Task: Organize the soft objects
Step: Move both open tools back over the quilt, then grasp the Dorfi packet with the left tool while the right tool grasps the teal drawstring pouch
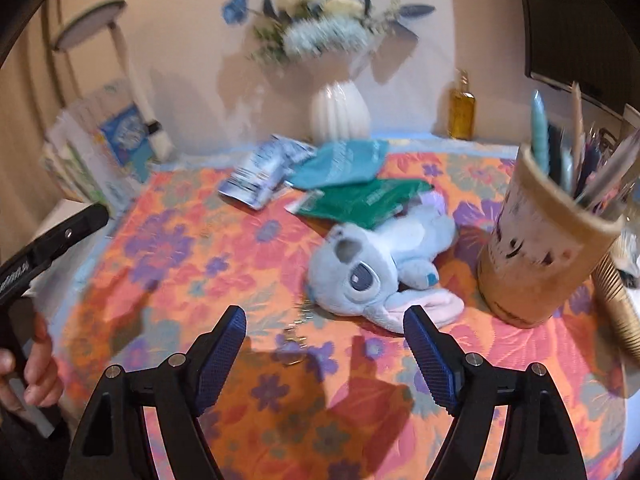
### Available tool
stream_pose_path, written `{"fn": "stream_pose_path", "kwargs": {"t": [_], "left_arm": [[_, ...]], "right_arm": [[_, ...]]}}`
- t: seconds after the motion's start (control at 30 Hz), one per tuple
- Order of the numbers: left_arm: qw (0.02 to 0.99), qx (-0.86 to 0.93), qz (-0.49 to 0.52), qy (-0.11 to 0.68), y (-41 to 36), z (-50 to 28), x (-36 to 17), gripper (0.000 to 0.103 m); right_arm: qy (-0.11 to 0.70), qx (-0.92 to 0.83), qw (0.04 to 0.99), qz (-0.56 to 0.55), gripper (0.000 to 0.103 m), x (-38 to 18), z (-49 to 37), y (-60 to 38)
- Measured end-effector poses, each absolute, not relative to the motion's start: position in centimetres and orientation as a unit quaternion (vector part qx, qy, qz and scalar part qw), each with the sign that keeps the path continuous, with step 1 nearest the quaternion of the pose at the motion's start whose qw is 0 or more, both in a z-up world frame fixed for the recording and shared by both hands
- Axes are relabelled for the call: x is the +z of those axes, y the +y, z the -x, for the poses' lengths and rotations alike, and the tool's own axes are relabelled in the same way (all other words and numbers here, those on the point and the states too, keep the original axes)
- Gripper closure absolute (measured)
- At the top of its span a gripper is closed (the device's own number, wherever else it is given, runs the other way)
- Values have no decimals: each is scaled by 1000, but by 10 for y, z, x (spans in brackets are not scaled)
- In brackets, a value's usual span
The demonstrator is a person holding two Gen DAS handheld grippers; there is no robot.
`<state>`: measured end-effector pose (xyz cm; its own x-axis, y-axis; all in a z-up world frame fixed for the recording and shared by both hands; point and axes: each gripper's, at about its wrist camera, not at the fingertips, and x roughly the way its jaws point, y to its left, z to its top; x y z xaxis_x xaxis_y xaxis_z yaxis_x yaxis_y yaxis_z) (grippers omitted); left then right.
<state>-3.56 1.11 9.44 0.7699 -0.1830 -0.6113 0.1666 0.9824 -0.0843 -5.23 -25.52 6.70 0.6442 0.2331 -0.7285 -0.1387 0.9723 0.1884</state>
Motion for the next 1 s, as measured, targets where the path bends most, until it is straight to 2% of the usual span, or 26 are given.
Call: {"fn": "stream_pose_path", "kwargs": {"t": [0.27,0.37,0.8,1.0], "left_arm": [[930,-41,-5,364,10,14,36,19],[930,-30,-14,365,9,14,34,19],[928,-44,-7,371,11,11,34,19],[914,-73,-9,399,13,-2,61,19]], "right_arm": [[417,97,902,-48,23,30,34,-240],[412,94,905,-38,16,32,34,-237],[404,85,911,-2,14,33,38,-226],[381,121,917,-4,14,73,45,-220]]}}
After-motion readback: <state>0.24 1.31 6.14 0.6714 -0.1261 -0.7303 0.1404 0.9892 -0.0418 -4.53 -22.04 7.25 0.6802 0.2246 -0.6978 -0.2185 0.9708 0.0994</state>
